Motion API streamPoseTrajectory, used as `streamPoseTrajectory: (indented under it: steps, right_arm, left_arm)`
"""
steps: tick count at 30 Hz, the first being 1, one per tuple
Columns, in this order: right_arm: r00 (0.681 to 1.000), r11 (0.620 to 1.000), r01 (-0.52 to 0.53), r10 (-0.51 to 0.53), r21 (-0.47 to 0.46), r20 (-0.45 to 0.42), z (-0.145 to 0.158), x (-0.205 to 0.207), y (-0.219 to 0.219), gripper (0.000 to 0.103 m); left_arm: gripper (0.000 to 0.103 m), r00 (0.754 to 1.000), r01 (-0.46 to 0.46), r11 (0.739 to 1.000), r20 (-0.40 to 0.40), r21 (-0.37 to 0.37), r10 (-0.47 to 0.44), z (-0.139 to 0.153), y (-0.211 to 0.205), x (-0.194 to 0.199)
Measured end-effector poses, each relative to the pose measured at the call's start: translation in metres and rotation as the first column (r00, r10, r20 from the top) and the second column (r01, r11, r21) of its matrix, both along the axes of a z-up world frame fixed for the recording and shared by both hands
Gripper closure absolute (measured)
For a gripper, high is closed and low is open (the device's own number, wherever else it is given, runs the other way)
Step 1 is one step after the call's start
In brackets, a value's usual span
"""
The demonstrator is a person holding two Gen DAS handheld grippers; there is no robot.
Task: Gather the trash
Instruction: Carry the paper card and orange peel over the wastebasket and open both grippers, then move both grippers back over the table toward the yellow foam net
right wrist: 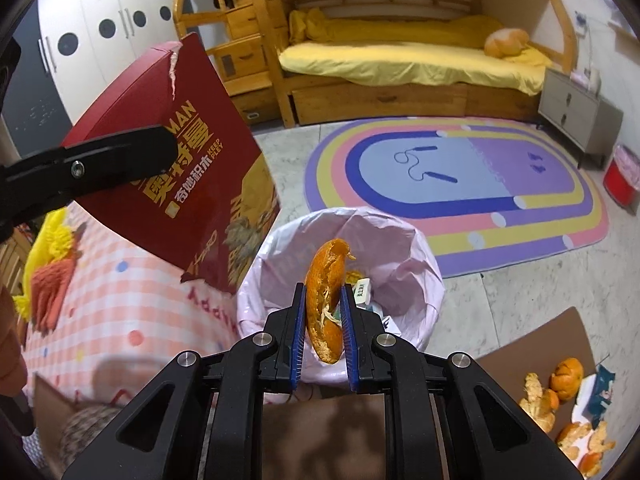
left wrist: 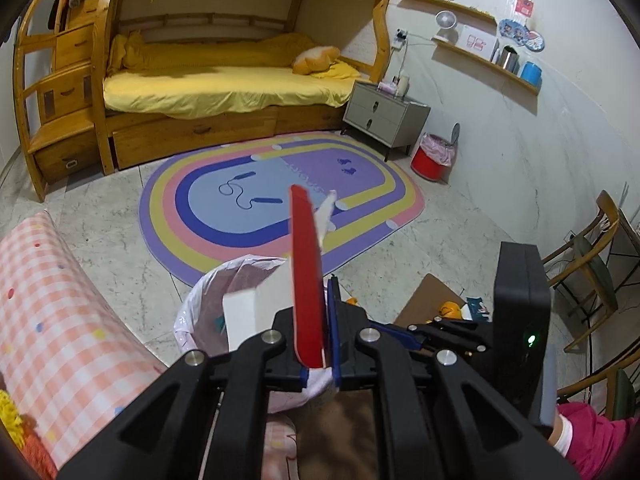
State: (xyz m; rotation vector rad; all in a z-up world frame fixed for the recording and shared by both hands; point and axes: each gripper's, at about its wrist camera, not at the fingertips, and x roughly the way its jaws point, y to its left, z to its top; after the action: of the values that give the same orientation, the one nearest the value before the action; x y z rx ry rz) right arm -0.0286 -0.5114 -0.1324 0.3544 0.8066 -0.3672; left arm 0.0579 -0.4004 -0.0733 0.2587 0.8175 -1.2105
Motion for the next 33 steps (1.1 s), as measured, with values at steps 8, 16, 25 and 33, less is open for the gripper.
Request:
streamPoseTrajectory:
  steps: [8, 16, 25, 33]
  right_arm:
    - [0.997, 0.999, 0.013, -0.011, 0.036, -0.072, -0.035, 0.033, -0.022, 0.063]
    - [0.994, 0.997, 0.072, -0.071, 0.015, -0.078, -0.021, 0.017, -0.020, 0.056]
    - [0.995, 0.996, 0.087, -0.087, 0.014, -0.042, -0.006, -0.007, -0.019, 0.056]
    - [0.993, 0.993, 0.117, -0.117, 0.029, 0.002, 0.004, -0.023, -0.020, 0.056]
  left_arm:
    - [0.034, 0.995, -0.068, 0.997, -0.069, -0.034, 0.065, -0.004, 0.002, 0.028]
    - [0.014, 0.988, -0.119, 0.993, -0.100, -0.010, 0.117, -0.006, 0.010, 0.039]
    - [0.021, 0.997, -0.066, 0.993, -0.042, 0.097, 0.071, -0.022, 0.017, 0.028]
    - [0.025, 0.994, 0.014, 0.993, -0.107, 0.114, -0.001, -0.024, 0.013, 0.023]
